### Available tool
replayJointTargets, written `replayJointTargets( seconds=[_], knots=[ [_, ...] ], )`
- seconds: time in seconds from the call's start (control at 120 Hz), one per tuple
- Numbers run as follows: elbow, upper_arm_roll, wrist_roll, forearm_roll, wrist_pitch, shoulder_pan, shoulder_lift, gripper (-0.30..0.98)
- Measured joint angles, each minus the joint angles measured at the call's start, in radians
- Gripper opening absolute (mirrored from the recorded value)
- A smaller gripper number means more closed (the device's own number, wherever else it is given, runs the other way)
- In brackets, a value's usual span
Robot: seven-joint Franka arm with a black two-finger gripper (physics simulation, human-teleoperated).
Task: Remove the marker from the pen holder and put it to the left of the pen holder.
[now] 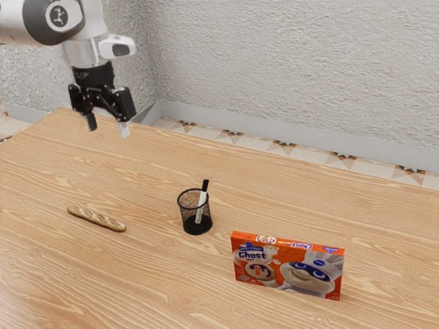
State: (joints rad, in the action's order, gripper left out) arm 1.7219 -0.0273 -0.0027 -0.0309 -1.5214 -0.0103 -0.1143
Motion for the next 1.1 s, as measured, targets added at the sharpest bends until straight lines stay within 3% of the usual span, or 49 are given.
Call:
replayJointTargets(
  seconds=[0.167,0.283,0.442,0.8,1.1],
  knots=[
    [0.012,0.009,-0.006,0.019,-0.057,-0.016,0.006,0.69],
    [0.021,0.012,-0.013,0.025,-0.108,-0.064,0.107,0.69],
    [0.114,0.012,-0.02,0.031,-0.265,-0.105,0.21,0.69],
    [0.069,0.014,-0.031,0.023,-0.576,-0.19,0.402,0.69],
    [0.081,0.011,0.007,0.049,-0.811,-0.146,0.491,0.5]
  ],
)
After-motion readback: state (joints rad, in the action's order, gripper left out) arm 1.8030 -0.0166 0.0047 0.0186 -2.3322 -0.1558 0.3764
